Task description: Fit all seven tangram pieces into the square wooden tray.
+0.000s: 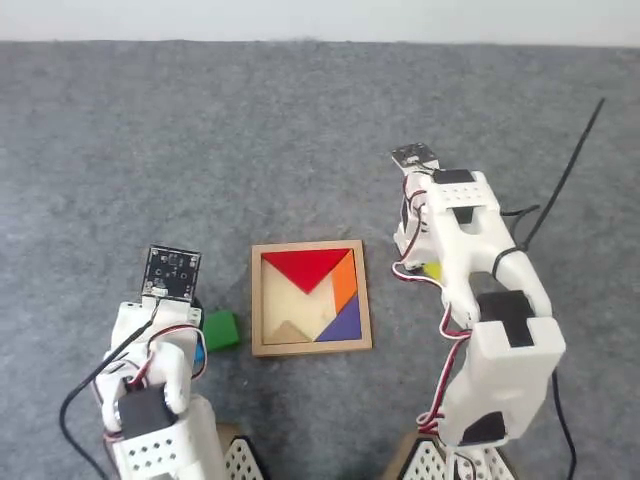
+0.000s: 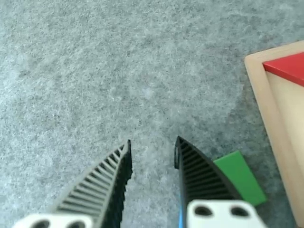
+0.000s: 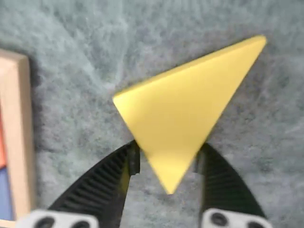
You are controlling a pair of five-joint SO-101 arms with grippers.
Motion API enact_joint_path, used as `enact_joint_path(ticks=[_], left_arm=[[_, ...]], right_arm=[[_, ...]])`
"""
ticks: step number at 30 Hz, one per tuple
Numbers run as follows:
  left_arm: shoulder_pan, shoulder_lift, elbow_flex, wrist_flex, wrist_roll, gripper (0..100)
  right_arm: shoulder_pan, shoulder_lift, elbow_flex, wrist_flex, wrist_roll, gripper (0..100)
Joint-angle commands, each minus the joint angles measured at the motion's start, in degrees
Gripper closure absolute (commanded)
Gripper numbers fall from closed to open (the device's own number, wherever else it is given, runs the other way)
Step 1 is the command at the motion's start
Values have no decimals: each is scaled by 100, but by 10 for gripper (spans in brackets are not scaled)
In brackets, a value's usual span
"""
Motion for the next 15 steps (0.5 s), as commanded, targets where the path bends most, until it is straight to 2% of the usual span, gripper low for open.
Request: enact_joint_path(ticks=[1, 4, 8, 15], left_arm=[[-35, -105, -75, 35, -53, 852], [-35, -105, -75, 35, -53, 852], [-35, -105, -75, 44, -53, 852], [-35, -105, -75, 44, -53, 852]], right_arm=[[-347, -66, -466, 303, -818, 647], [-673, -48, -519, 233, -1407, 608], [-892, -40, -501, -259, -2233, 639], [-514, 418, -536, -734, -2409, 691]])
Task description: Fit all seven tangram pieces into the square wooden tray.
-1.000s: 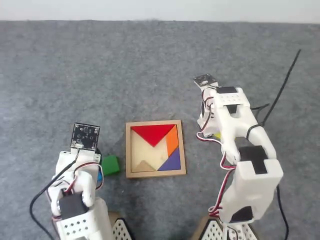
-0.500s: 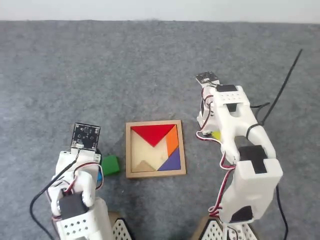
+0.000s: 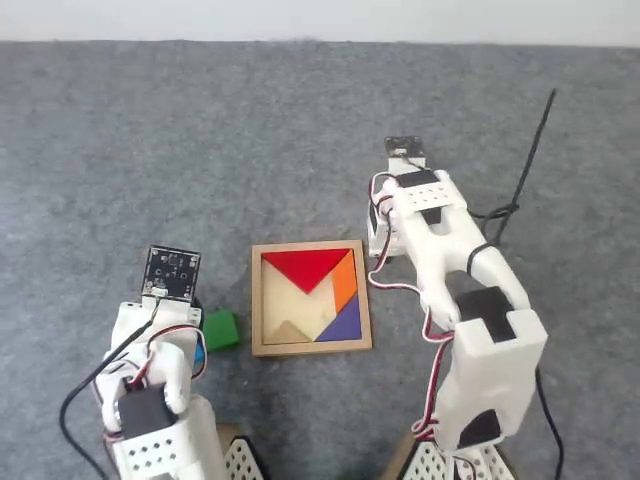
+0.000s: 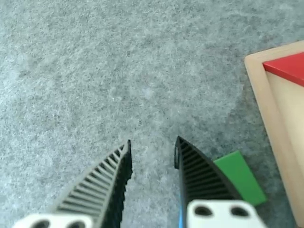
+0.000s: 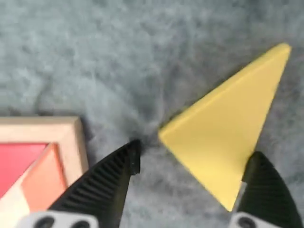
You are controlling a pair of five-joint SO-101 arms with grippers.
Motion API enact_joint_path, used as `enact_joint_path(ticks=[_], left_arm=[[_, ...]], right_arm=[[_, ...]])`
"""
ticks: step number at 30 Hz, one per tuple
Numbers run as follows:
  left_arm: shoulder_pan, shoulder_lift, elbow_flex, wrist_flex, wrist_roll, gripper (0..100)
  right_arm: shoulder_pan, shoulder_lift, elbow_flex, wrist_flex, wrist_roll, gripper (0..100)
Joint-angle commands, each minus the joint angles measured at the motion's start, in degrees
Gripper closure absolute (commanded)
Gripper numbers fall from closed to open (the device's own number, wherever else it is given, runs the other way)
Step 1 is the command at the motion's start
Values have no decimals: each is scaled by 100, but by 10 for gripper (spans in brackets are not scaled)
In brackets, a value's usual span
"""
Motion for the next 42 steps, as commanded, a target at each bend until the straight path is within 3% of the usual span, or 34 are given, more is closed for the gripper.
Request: enact_joint_path(ticks=[1, 20, 42], left_arm=[[-35, -105, -75, 44, -44, 852], [-35, -105, -66, 44, -53, 852], [-35, -105, -31, 35, -53, 852]], right_arm=[[242, 224, -316, -312, -97, 691], [127, 321, -1055, -4, -378, 687], [180, 1200, -1820, 690, -132, 668]])
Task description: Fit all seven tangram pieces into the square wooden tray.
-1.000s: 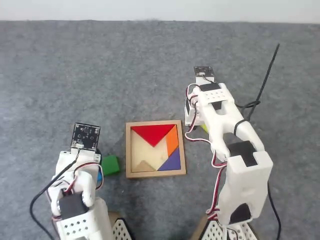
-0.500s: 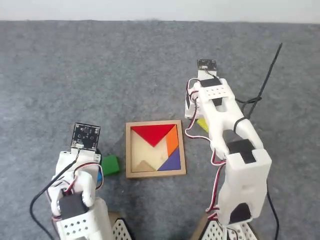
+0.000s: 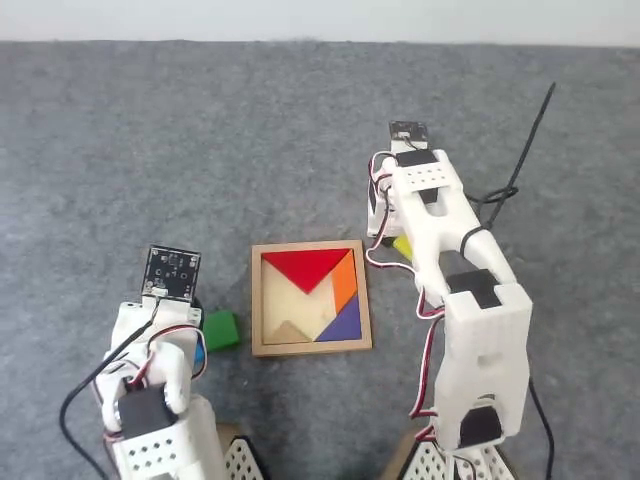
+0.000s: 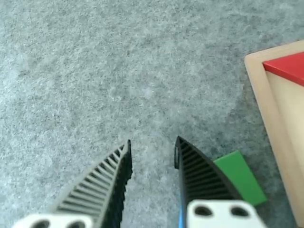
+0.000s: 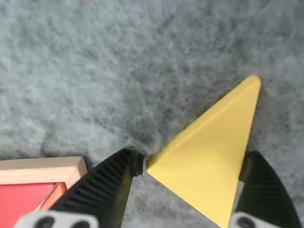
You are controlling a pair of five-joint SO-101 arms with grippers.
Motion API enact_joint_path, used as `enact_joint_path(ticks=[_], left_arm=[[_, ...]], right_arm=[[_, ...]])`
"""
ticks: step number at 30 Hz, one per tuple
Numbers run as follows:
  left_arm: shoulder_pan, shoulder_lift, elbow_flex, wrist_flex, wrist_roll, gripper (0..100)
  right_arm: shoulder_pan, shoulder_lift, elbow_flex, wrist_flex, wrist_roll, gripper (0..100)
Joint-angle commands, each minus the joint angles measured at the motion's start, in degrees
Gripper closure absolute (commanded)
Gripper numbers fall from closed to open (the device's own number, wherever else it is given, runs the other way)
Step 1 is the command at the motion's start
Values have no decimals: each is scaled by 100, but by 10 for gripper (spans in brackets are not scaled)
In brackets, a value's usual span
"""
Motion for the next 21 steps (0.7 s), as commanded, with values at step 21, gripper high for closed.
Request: enact_joint_path(ticks=[21], left_arm=[[-35, -105, -31, 35, -62, 852]], right_arm=[[356, 4, -369, 576, 264, 667]])
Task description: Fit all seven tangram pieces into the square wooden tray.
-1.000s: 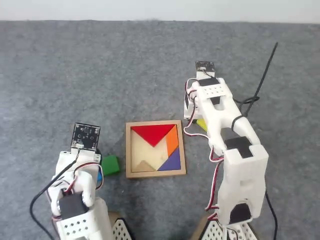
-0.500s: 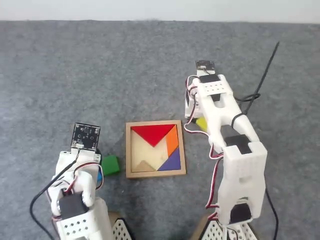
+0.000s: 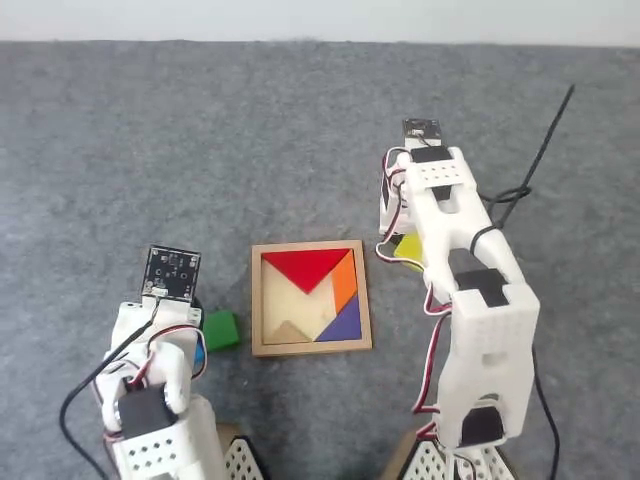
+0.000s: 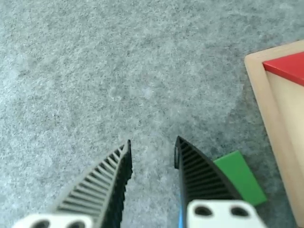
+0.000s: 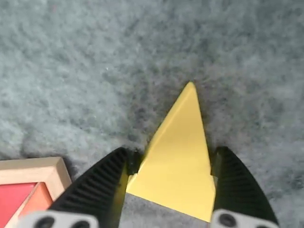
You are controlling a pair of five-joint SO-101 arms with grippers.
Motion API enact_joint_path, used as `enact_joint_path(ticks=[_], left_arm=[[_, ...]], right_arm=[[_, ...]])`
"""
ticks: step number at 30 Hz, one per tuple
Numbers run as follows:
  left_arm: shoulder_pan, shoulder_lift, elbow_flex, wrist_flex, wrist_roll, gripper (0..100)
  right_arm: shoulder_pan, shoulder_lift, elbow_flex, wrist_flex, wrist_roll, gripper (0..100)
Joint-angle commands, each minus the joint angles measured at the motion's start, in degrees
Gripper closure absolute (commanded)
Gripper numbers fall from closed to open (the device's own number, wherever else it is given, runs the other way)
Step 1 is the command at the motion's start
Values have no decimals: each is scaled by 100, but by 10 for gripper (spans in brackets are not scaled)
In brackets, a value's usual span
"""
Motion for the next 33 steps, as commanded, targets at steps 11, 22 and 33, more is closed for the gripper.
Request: enact_joint_path(ticks=[11, 22, 33], left_arm=[[-35, -105, -31, 35, -62, 852], [-35, -105, -31, 35, -62, 852], [-35, -105, -31, 26, -62, 852]], right_arm=[[-286, 57, -229, 664, 703, 583], [-549, -101, 88, 1024, 1820, 582], [-453, -374, 501, 787, 2084, 582]])
